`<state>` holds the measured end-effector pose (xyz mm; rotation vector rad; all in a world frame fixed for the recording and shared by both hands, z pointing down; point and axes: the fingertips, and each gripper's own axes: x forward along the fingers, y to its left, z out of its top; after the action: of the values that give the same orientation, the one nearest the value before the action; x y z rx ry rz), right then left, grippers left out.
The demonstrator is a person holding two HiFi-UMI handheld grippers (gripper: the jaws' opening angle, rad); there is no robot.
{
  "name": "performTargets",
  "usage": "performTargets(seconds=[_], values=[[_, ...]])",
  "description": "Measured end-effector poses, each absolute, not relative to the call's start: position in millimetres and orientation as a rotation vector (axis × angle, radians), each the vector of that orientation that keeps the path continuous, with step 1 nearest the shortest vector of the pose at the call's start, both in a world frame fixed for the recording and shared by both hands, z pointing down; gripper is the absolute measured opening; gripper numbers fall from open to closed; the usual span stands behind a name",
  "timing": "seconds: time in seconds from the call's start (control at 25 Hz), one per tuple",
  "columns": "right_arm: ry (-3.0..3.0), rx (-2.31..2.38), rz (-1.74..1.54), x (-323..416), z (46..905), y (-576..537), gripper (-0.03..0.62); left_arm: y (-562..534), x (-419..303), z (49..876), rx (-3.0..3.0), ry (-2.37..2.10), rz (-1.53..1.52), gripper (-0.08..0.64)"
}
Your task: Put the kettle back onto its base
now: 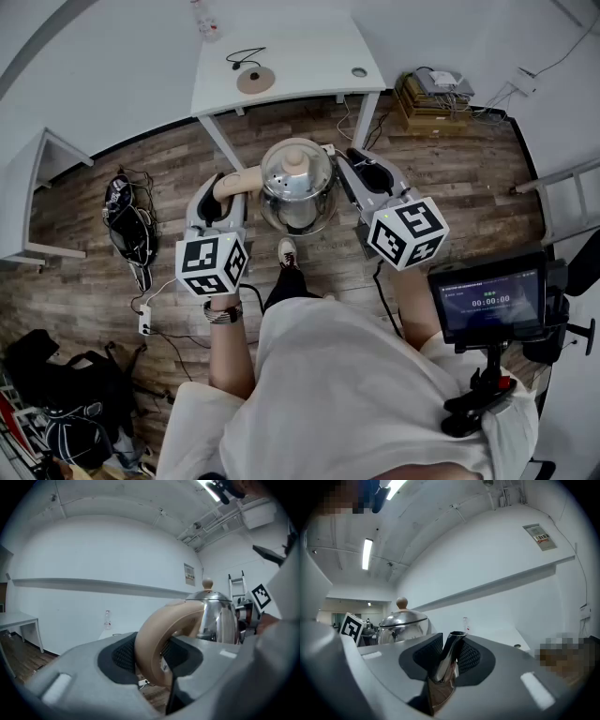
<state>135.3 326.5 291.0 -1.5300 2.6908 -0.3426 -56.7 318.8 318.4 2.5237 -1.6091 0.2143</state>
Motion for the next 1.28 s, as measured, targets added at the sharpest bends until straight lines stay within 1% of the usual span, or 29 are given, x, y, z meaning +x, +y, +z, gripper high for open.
performTargets(seconds=[0.6,0.88,1.28], values=[[2.662,-1.553,-0.331,133.3,283.4,317.7,0.075,306.0,-58.3,313.9,2.538,-1.576,0.202,0.147],[2.651,-1.576,-0.366,121.9,302.3,232.8,0.071,222.5,-69.6,335.6,2.518,-1.549,0.219,0.147],[2.651,-1.568,-0.374,101.9,293.4,151.0,0.063,144.6,-89.4,331.1,2.499,-1.551,0.214,0.147]])
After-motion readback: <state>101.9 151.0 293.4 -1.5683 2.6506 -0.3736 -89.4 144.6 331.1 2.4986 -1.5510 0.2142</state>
